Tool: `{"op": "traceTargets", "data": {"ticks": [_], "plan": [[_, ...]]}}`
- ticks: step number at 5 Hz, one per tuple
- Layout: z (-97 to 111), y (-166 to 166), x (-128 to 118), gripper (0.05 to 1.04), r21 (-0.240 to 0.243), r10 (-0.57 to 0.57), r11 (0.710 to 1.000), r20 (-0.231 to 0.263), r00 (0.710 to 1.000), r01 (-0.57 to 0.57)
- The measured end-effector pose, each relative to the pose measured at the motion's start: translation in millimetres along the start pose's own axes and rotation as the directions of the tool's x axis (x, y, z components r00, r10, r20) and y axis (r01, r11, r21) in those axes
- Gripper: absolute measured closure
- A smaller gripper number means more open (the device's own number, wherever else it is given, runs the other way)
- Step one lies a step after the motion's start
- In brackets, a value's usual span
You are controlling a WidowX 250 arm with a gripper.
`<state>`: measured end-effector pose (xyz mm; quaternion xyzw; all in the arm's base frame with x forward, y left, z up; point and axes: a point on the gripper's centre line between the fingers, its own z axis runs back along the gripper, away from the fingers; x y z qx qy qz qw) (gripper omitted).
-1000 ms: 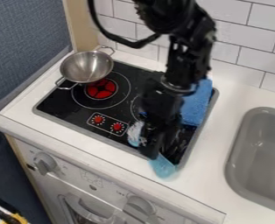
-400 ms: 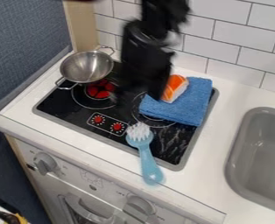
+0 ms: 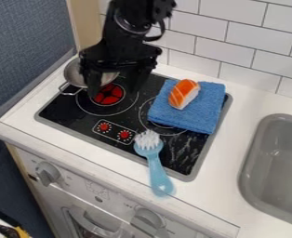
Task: Move the brush to the bottom of the right burner
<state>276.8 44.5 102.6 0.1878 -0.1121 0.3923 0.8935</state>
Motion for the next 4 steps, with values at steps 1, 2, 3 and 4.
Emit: {"op": "traceTargets", "data": {"ticks": [1, 2, 3, 4], "plan": [[-9.0, 10.5, 3.3, 0.083, -0.072, -0.246, 0.966, 0.014, 0.969, 0.247], [-17.9, 0.6, 19.0, 0.083, -0.141, -0.396, 0.906, 0.043, 0.917, 0.398], [-18.1, -4.2, 50.5, 0.083, -0.201, -0.391, 0.902, -0.01, 0.92, 0.381], [-22.3, -13.0, 80.0, 0.083, -0.242, -0.384, 0.901, -0.062, 0.921, 0.359]]}}
